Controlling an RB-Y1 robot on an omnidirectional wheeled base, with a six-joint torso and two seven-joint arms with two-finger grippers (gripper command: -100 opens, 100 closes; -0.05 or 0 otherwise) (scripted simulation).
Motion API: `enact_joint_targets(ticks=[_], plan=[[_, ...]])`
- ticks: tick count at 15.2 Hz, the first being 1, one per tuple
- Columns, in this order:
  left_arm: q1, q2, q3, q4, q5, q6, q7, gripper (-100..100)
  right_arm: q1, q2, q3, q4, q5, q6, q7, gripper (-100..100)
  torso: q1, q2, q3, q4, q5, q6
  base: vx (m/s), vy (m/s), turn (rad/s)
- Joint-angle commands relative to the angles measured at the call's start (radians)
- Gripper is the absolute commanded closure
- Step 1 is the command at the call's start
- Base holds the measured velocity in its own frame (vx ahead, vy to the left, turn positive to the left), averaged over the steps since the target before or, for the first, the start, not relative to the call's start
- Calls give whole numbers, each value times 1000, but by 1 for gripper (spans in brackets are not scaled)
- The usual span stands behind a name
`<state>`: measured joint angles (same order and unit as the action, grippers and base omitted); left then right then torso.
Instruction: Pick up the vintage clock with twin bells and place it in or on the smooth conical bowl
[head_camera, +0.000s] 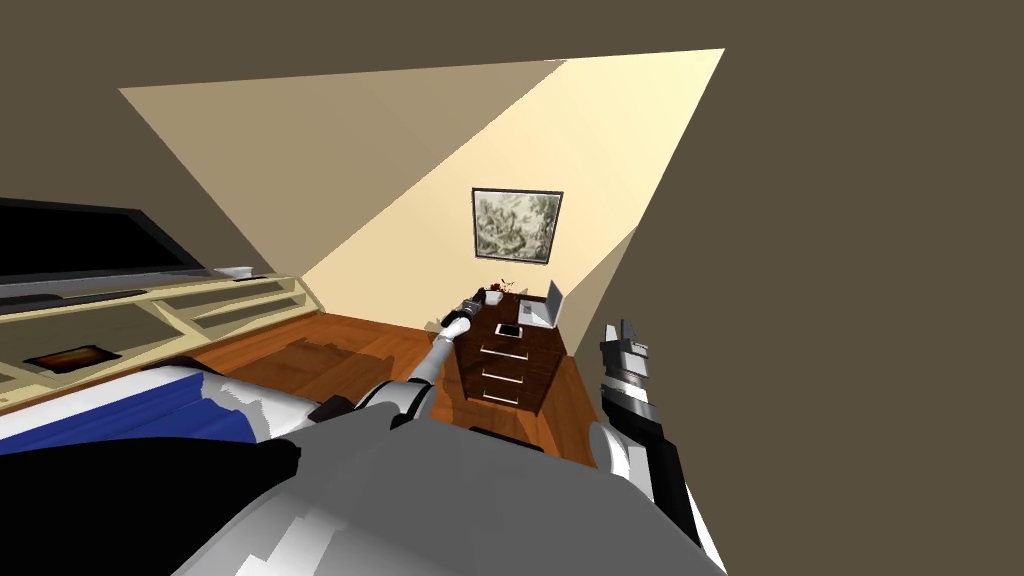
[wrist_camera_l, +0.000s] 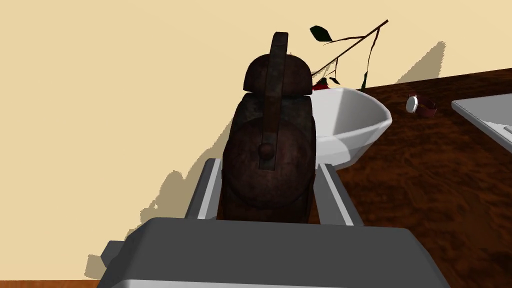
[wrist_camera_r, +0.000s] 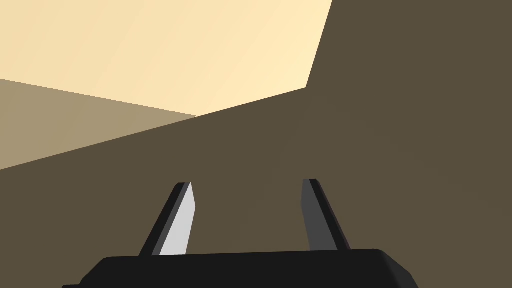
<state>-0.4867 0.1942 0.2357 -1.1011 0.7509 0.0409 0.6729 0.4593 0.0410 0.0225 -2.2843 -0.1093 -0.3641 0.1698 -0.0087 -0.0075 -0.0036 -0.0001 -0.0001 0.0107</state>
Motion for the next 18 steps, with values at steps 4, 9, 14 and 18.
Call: enact_joint_targets(ticks=[4, 9, 14, 18], plan=[[-108, 2, 6, 89, -41, -14, 38, 100, 0, 0, 0, 0, 0, 0, 0, 0, -4, -7, -3, 0, -1, 6, 80, -33, 74], [-208, -3, 14, 171, -88, -25, 74, 100, 0, 0, 0, 0, 0, 0, 0, 0, -14, -19, -8, 2, -4, 16, 119, -47, 98], [-299, -9, 21, 249, -133, -35, 109, 100, 0, 0, 0, 0, 0, 0, 0, 0, -19, -33, -16, 0, -6, 26, 154, -34, 93], [-313, -10, 26, 259, -143, -33, 114, 100, 0, 0, 0, 0, 0, 0, 0, 0, -21, -37, -19, -1, -6, 30, 77, -40, 47]])
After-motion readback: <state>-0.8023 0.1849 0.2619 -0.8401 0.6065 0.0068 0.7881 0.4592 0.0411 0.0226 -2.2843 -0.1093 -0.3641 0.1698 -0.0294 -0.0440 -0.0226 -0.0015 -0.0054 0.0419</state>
